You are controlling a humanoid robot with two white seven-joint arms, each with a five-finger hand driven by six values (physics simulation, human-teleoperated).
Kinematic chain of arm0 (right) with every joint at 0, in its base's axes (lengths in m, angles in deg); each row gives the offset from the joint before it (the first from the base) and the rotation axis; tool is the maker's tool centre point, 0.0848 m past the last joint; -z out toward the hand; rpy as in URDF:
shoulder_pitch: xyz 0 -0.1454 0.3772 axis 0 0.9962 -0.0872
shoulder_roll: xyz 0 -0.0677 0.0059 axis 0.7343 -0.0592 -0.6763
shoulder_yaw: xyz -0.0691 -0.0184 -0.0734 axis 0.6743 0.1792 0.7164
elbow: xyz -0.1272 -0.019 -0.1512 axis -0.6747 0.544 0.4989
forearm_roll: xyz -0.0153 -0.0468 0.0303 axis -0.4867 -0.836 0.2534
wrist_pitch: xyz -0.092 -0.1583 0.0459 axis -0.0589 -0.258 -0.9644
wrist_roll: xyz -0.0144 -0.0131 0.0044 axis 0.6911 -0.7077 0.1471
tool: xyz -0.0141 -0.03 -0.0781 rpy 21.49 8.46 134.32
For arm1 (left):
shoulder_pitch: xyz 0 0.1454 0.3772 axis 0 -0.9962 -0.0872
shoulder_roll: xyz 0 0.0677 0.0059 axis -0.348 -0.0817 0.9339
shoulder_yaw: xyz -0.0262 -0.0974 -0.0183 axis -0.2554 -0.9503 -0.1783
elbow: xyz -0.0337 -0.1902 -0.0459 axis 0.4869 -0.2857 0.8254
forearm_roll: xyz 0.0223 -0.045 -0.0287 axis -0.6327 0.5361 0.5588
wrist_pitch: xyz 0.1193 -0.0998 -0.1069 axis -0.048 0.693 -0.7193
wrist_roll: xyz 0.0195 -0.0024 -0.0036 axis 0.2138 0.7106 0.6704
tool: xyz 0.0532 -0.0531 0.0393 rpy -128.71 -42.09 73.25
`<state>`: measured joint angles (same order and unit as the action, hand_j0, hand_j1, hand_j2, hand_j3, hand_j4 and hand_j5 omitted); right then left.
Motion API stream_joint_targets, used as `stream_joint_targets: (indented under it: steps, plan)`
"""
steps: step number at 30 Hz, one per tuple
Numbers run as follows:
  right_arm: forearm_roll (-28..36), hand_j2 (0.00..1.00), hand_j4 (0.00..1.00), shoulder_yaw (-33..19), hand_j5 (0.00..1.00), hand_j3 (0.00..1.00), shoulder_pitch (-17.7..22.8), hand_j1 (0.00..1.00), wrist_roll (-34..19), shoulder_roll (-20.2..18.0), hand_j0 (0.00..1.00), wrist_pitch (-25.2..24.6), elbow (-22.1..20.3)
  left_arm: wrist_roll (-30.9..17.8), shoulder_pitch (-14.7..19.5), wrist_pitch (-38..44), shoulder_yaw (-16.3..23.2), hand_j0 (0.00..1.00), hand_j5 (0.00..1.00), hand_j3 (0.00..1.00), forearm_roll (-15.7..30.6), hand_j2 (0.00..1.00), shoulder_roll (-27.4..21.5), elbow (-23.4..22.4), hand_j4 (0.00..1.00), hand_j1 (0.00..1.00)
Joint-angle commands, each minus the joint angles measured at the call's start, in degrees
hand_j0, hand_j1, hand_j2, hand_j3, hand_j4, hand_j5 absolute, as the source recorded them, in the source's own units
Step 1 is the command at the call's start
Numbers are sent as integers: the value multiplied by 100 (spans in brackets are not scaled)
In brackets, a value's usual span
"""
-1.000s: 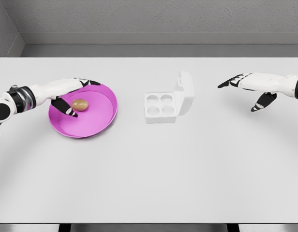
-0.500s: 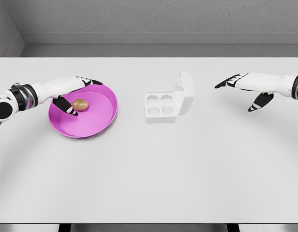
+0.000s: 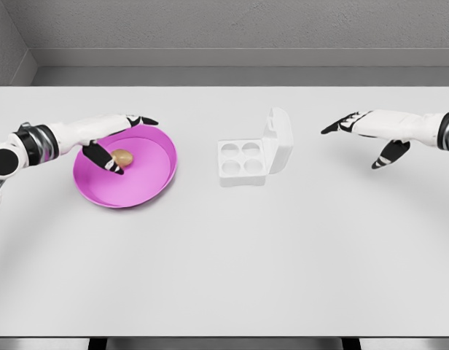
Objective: Pack egg into the box and close the box lid
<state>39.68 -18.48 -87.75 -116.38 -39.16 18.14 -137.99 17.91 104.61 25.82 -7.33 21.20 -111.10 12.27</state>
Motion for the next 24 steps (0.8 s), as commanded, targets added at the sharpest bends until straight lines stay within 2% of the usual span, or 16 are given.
stream_joint_targets:
  steps: [1,4,24]
  plan:
    - [33,100,100,0,100,100,9,100,2,-6,100,-15,-6,2,0,12,66,100,100,100,-12,100,-35,-212,100,100]
    - [33,100,100,-9,100,100,-9,100,2,-14,100,-15,3,2,9,55,66,100,100,100,-381,100,0,-256,100,100]
    - [16,100,100,-9,100,100,26,100,2,-14,100,-15,3,2,44,389,66,100,100,100,-390,100,149,-432,100,100]
